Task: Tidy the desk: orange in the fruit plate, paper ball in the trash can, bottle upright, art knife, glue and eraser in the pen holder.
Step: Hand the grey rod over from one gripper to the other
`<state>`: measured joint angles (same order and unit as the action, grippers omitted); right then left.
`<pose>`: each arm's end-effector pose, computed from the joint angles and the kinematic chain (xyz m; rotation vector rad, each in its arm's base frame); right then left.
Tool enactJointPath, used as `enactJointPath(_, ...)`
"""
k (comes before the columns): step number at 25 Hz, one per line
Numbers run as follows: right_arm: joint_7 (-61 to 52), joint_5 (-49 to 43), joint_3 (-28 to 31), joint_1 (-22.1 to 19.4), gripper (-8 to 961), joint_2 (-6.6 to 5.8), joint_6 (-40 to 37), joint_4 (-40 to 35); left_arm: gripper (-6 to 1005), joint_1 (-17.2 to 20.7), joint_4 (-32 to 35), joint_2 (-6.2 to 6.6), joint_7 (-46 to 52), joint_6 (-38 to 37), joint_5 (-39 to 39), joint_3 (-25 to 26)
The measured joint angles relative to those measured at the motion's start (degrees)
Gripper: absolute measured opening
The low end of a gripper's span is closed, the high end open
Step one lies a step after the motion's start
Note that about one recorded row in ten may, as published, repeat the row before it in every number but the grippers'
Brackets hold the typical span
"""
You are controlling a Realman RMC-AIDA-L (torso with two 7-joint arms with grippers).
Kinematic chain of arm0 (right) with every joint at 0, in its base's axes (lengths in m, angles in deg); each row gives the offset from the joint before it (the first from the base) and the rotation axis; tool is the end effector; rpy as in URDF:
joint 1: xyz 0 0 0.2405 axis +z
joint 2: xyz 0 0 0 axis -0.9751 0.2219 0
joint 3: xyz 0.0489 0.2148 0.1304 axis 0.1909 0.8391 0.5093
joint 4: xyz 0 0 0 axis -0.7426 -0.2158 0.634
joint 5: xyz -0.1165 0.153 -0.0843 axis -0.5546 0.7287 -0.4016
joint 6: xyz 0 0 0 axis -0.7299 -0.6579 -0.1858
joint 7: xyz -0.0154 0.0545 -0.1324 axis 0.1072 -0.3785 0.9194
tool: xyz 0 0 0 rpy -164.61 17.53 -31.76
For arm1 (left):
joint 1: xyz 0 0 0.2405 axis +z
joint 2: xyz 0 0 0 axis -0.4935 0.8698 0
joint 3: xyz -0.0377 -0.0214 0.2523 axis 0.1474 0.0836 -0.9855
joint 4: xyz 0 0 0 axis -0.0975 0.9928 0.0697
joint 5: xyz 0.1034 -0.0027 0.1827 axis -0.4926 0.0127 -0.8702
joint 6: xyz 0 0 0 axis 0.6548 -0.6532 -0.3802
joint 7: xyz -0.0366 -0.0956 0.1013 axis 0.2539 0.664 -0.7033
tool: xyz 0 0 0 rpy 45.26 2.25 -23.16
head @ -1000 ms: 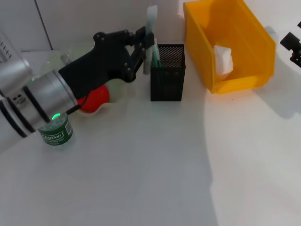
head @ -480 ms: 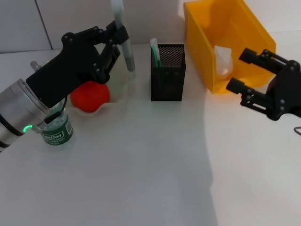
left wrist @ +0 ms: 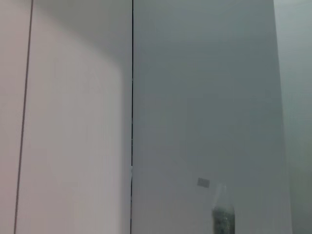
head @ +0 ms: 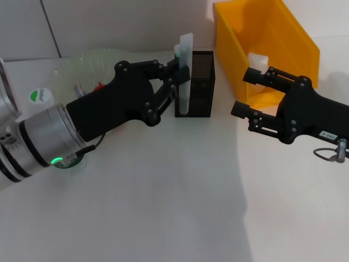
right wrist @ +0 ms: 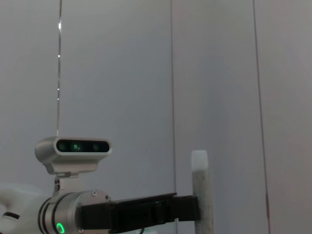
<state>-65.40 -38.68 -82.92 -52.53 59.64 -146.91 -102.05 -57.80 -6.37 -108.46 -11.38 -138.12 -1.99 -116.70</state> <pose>0.2581 0.2957 0.0233 -2.4185 0.1725 1.1669 -0.1731 0.3288 -0.0466 -2.4763 -0.1399 -1.2607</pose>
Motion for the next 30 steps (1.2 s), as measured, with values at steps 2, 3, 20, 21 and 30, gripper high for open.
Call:
enactJointPath(2,-0.39,-0.02,-1.86,0.66,703,-0.02,0.96,0.03,117,-0.5,-0.07,0.03,0.65,-0.1,-1.23,-0.02)
enactJointPath(3,-0.73,-0.03,-2.79,0.91,703,-0.03,1.52,-0.01,117,-0.67,-0.15,0.04,0.88,-0.13,-1.79,0.07)
enactJointPath(20,-2.23,-1.52,-7.84,5.21,702,0.01,7.25,0.58,117,-1.24,-0.42,-0.28,1.71,-0.18,-2.93,-0.06)
enactJointPath(21,-2.37,-1.52,-8.16,5.27,702,-0.03,7.28,0.58,117,-1.24,-0.42,-0.29,1.71,-0.18,-2.93,-0.06)
enactJointPath(30,-2.58,-1.31,-8.03,5.33,531,-0.04,7.59,0.5,117,-1.22,-0.44,-0.29,1.8,-0.17,-2.93,-0.02)
